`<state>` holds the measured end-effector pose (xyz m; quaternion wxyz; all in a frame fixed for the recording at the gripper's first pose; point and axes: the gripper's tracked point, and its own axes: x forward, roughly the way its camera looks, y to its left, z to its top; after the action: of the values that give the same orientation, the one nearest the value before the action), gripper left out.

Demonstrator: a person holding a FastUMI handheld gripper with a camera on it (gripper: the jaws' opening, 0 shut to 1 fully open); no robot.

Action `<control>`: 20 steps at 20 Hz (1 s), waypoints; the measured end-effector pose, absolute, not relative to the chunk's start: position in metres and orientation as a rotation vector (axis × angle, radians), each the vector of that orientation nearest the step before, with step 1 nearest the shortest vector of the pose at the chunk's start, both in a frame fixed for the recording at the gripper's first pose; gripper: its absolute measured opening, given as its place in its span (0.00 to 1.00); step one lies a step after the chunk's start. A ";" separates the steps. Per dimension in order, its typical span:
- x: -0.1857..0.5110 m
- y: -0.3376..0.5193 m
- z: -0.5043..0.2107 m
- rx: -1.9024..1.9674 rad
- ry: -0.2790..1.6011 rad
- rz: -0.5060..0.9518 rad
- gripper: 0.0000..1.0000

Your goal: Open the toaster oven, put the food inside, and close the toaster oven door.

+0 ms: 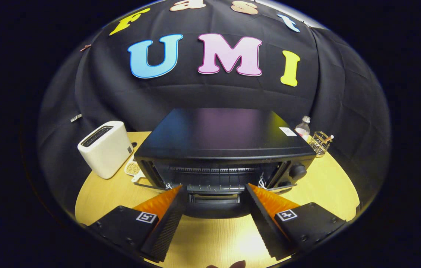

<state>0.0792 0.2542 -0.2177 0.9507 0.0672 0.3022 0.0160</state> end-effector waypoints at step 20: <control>-0.030 0.260 -0.331 0.151 1.001 0.090 1.00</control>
<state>-0.0299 0.2596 -0.3311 0.8736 0.0724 0.4793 0.0433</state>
